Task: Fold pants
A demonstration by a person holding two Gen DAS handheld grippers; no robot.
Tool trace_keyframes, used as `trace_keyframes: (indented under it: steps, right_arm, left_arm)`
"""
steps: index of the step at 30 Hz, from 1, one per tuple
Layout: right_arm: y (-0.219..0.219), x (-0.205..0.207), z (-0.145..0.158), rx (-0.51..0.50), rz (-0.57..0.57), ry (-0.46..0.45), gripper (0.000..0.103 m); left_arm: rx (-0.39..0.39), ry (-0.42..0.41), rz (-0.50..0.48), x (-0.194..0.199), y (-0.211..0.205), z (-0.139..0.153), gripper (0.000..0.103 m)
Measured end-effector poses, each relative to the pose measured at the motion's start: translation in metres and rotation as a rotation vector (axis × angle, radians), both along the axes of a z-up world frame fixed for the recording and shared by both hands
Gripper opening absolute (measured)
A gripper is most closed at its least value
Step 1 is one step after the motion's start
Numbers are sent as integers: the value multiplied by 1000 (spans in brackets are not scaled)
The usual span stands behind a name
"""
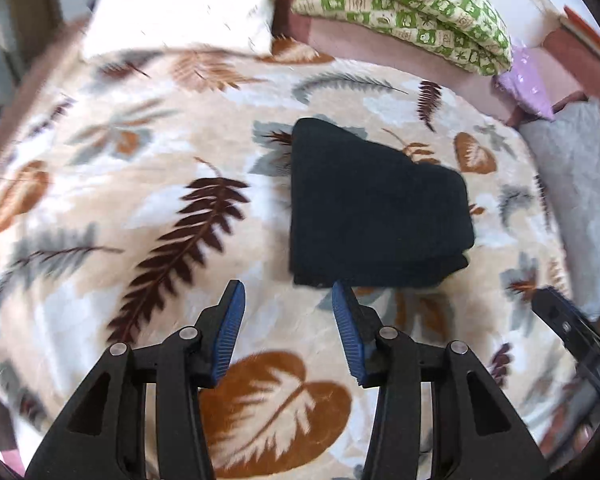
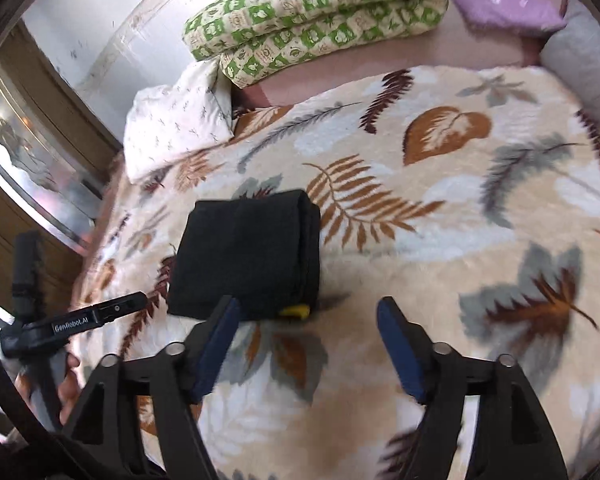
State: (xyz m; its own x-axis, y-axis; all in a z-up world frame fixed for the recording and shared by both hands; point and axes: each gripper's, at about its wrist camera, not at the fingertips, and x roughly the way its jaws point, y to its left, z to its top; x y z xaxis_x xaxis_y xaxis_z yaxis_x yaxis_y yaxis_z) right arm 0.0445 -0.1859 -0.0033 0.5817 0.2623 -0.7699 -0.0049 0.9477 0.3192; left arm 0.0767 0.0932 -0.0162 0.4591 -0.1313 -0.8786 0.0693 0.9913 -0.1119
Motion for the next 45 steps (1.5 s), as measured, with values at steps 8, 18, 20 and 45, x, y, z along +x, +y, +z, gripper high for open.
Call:
trace_keyframes:
  steps: [8,18,20,45]
  right_arm:
    - [52,-59,14,-244,-49,-155,102]
    - [57,-81,20,-276,-69,-176,103]
    - [56,-85,18,-277,-74,-173,103]
    - [57,-100,17,-267,-80,-190,103]
  left_arm:
    - [-20,-110,135,-43,11,-6,44]
    - [100,-200,175,-72,10,-4,44]
    - [109,-205,166,-75,9,-4,44]
    - [134,-284,104,-94,-3,11,44]
